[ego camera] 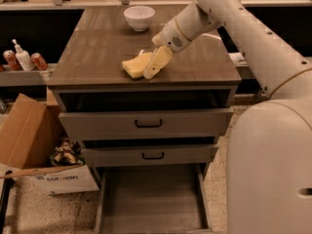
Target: Place sponge into bottom drawer
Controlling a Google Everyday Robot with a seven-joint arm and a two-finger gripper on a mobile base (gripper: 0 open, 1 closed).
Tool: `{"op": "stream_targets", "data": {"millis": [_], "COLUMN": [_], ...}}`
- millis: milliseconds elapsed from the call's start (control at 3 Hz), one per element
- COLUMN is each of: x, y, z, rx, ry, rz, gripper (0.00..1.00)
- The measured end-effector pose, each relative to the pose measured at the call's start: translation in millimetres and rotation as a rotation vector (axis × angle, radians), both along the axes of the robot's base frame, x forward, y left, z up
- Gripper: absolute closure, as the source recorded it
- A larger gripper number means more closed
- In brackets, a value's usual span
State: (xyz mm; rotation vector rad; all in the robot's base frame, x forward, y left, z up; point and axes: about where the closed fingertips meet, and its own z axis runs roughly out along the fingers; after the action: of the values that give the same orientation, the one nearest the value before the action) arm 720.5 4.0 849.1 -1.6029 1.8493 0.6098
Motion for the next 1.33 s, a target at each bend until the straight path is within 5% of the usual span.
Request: {"op": "stream_targets", "data": {"millis": [1000, 1333], "x": [-12, -31], "y": [19, 10], "z": [-19, 7], "rx": [-0.009, 0.004], "ry": [0.055, 0.002], "rz": [0.032, 0.048], "gripper": [0.66, 0.89]}}
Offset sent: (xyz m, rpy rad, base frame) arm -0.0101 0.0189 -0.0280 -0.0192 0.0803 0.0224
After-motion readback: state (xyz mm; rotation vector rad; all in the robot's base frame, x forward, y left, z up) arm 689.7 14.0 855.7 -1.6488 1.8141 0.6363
